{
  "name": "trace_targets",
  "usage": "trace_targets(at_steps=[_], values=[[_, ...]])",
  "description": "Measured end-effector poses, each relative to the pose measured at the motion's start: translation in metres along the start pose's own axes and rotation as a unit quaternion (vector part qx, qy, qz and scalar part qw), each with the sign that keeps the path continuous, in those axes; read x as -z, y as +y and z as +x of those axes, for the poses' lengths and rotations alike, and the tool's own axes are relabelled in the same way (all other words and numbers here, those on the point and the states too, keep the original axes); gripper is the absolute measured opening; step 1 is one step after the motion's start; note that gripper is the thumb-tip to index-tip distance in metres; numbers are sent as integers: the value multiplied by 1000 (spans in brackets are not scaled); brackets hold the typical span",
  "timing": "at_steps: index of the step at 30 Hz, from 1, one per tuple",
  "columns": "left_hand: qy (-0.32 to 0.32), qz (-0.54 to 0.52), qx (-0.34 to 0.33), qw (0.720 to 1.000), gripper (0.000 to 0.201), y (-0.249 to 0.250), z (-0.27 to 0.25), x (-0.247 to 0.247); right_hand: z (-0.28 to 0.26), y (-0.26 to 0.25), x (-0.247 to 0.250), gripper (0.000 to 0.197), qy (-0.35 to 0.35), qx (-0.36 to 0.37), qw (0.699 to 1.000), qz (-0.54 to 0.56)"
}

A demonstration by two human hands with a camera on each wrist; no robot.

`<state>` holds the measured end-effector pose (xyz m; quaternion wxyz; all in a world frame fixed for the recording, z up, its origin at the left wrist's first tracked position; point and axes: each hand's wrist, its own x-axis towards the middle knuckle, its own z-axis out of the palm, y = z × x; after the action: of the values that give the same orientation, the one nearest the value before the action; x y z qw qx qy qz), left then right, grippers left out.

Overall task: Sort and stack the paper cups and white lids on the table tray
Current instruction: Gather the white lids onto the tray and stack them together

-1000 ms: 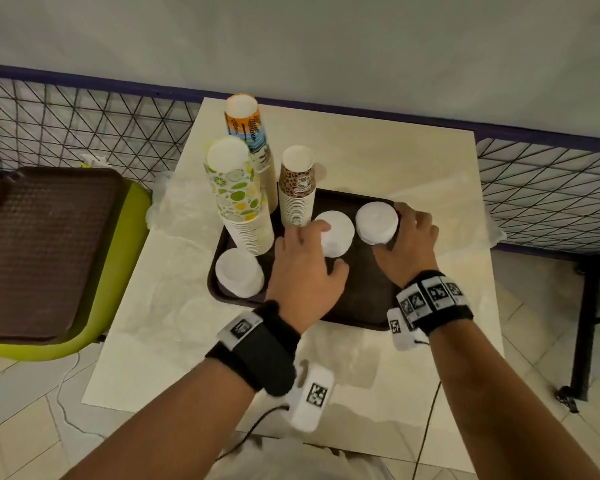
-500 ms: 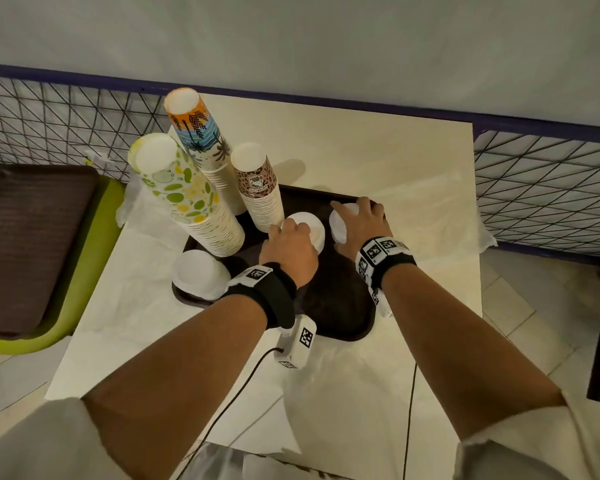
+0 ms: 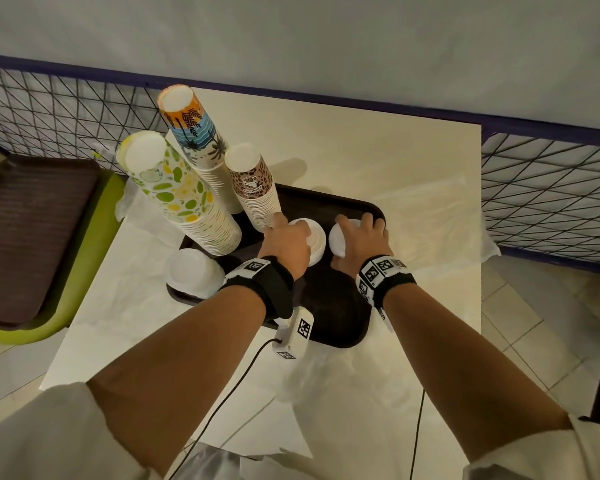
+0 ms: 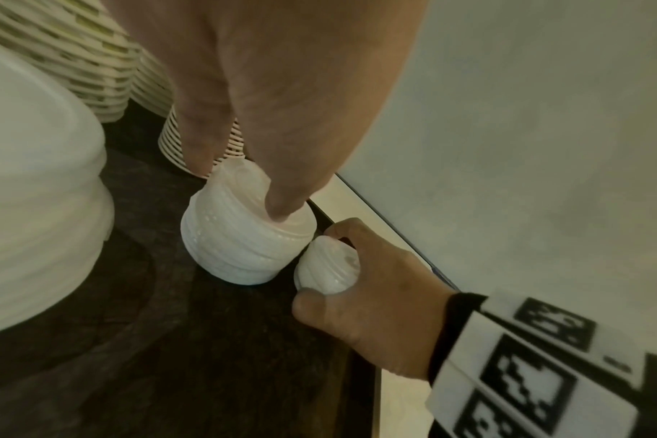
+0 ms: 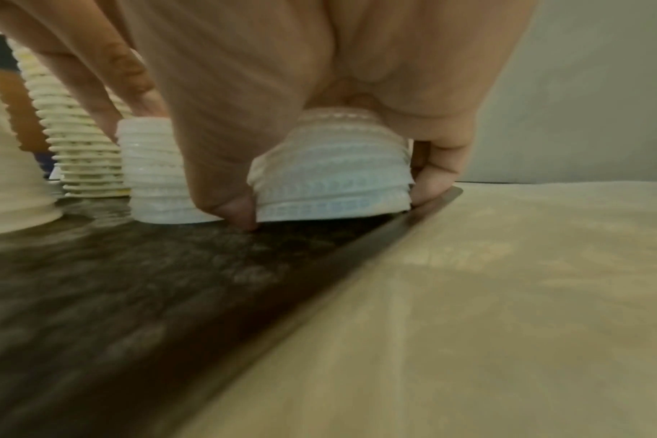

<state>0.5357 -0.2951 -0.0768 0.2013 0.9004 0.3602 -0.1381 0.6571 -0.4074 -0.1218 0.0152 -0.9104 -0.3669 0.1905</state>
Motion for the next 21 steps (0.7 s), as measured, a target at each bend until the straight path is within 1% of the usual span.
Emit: trace_targets(at_steps=[3,6,8,10,11,14,15,17,19,21], values=[[-4,-28,-18,999,32,-2,-1,6,-7,5,5,89,18,-15,999,29],[-6,-35,-32,999,33,-3,-4,9,-14,13,19,84,56,-43,992,106],[-18,-37,-48,998,34,-3,-6,9,-19,17,28,82,84,-49,982,164],[-36,-36,-59,997,33,-2,-8,7,-24,14,35,81,111,-28,973,201],[-45,-36,-68,996,31,-2,-9,4,-28,10,36,81,113,-12,969,218],[-60,-24,-102,993,21,-3,-11,-4,-39,-6,33,85,88,29,965,246],[-54,-26,-102,993,18,-5,-11,-7,-43,-10,31,86,75,34,964,251],[-36,-66,-77,994,15,-6,-11,-4,-47,-17,24,86,62,35,966,248],[-21,-122,-49,991,20,-9,-11,2,-50,-22,18,87,62,40,973,217],[-24,-191,-5,981,29,-10,-12,9,-53,-25,11,90,56,50,981,180]])
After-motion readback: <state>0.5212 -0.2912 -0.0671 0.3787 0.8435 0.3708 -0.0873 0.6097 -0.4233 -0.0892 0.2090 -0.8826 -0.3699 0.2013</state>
